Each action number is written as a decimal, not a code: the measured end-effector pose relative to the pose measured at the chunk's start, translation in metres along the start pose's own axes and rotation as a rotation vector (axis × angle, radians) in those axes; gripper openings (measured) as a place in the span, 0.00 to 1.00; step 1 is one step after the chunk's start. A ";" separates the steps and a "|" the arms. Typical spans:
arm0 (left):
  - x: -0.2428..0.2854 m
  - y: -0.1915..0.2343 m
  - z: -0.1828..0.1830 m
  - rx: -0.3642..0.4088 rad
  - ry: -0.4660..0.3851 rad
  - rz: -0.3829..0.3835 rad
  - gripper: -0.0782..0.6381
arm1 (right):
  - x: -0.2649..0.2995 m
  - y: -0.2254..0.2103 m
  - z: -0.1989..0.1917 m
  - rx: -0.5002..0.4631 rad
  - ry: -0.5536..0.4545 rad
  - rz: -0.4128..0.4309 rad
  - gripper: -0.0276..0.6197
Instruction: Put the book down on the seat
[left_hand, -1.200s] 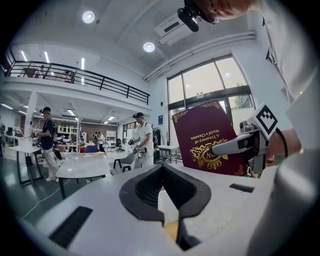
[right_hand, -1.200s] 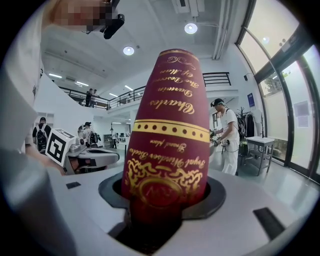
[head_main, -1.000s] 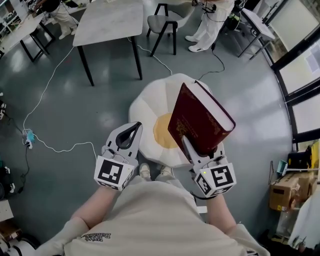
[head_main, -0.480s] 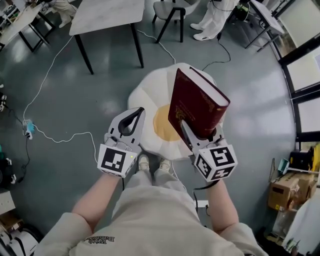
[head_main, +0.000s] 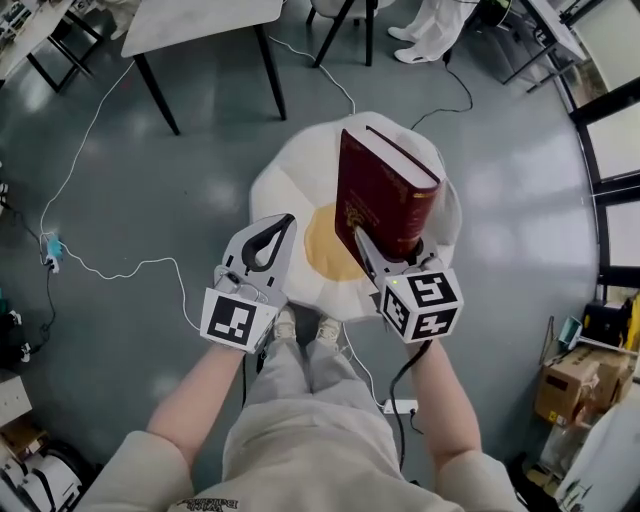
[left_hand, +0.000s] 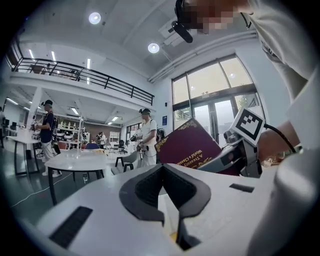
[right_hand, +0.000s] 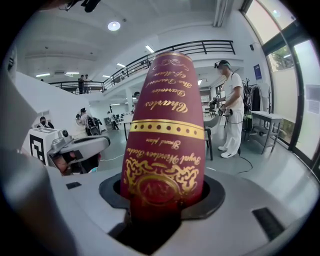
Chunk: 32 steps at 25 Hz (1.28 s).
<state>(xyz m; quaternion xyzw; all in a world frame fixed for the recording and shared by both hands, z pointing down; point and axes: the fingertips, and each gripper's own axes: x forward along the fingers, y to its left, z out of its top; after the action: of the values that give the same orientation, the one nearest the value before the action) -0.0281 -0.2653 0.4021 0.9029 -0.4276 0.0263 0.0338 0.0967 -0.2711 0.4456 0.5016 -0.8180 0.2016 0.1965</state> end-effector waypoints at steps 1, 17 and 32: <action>0.006 0.003 -0.009 -0.003 -0.001 0.001 0.12 | 0.012 -0.005 -0.008 0.002 0.014 0.000 0.40; 0.063 0.042 -0.253 -0.068 0.099 0.002 0.12 | 0.206 -0.059 -0.210 0.000 0.224 0.022 0.40; 0.084 0.078 -0.489 -0.143 0.196 0.063 0.12 | 0.347 -0.085 -0.416 0.001 0.359 0.027 0.40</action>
<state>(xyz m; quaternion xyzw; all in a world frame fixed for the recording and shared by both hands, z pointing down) -0.0441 -0.3386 0.8991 0.8775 -0.4510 0.0850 0.1388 0.0772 -0.3449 0.9887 0.4465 -0.7765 0.2907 0.3363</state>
